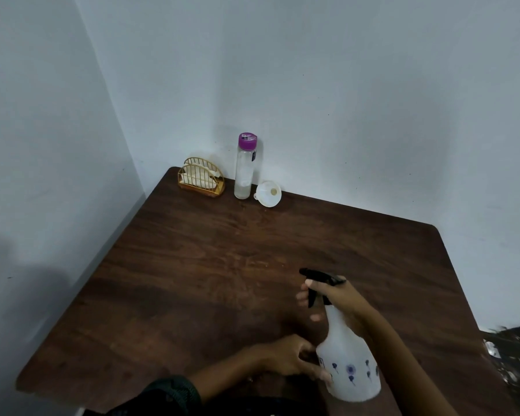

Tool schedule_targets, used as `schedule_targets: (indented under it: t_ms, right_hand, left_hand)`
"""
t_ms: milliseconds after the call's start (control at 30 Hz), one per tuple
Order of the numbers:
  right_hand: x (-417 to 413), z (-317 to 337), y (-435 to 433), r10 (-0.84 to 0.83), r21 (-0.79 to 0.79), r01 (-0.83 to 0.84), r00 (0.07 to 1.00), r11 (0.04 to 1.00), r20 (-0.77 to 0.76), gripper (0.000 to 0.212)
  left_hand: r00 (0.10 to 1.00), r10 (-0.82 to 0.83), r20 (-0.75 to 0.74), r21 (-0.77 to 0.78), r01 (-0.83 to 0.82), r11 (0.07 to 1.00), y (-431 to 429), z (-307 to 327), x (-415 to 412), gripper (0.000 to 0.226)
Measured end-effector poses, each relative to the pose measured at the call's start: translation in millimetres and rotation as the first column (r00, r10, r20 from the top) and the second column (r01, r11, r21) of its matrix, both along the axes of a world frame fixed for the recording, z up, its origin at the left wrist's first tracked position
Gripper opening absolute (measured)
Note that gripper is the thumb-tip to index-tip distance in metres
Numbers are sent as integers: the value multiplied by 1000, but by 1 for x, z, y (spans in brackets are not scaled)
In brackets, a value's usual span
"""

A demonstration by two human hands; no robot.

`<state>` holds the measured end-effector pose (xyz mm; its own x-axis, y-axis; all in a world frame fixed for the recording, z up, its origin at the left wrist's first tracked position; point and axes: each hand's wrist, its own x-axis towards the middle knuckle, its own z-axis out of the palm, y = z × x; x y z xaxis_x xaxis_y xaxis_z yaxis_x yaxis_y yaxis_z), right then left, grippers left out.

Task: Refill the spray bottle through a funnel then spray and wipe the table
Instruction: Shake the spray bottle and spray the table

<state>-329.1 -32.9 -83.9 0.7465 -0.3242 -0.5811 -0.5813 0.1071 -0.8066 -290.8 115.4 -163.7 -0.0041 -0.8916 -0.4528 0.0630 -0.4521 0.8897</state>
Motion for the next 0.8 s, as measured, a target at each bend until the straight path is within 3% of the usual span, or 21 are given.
schedule_targets:
  t_ms: [133,267,467,600,667,800]
  right_hand:
    - [-3,-4,1,-48,42,44,994,998,94,19]
    - [2,-6,8,-94,-81,94,996,992,11,30]
    - [-3,-7,-2,-50,88,40,992,995,115,22]
    - [0,-9,5,-167,7,167,986,986,26,27]
    - [0,-8,4,-134,-9,134,991,991,-19,31]
    - [-6,-9,-3,-88,126,77,993,989,78,24]
  left_hand:
    - [999,53,10,11,-53,999,4,0,1,37]
    - [998,54,-17,4,-54,999,6,4,1,36]
    - [996,94,-5,12,-94,996,7,5,3,36]
    - [996,90,17,16,-90,996,7,4,3,39]
    - [997,82,7,17,-82,996,5,3,1,37]
    - [998,69,11,22,-69,997,5,3,2,37]
